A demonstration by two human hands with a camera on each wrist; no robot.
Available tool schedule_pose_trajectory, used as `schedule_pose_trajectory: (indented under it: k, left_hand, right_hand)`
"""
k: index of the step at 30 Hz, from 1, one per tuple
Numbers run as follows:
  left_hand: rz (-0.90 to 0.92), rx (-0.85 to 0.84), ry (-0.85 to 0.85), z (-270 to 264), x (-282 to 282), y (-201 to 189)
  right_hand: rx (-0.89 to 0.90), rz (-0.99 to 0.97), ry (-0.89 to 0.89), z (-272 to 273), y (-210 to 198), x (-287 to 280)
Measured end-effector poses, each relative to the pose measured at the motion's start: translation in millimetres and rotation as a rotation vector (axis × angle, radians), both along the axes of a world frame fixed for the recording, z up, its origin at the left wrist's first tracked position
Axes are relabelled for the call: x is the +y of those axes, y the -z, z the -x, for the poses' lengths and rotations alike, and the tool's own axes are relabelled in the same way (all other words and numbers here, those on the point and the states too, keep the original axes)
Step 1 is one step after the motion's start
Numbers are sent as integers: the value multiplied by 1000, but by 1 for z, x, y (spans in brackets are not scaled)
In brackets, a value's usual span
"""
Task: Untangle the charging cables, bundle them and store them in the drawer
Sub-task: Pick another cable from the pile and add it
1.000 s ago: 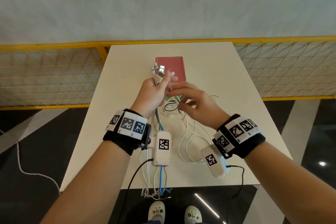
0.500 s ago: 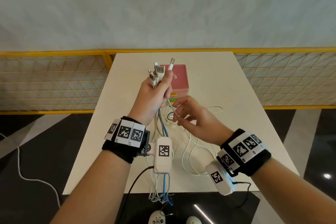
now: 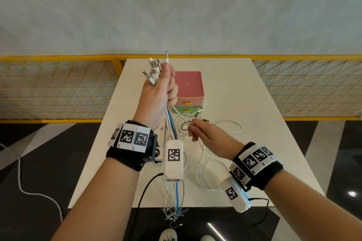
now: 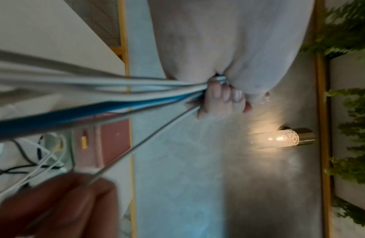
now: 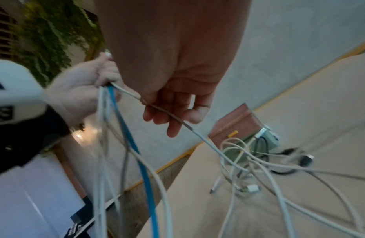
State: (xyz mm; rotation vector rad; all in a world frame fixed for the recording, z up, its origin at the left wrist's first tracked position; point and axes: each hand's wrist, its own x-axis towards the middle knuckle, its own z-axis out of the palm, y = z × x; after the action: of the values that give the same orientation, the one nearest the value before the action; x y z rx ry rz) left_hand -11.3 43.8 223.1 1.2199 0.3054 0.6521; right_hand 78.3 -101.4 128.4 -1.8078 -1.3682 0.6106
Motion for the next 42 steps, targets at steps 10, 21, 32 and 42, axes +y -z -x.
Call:
schedule_pose_trajectory:
  k: [10, 21, 32, 42]
  left_hand:
    - [-60, -28, -75, 17, 27, -16]
    - [-602, 372, -31, 1, -10, -11]
    - [-446, 251, -546, 12, 37, -25]
    - [-765, 420, -11, 0, -10, -10]
  right_hand:
    - [289, 153, 380, -44, 25, 13]
    - [-334, -280, 150, -42, -106, 34]
    - [-109, 80, 252, -78, -22, 0]
    - [-252, -240, 127, -49, -104, 19]
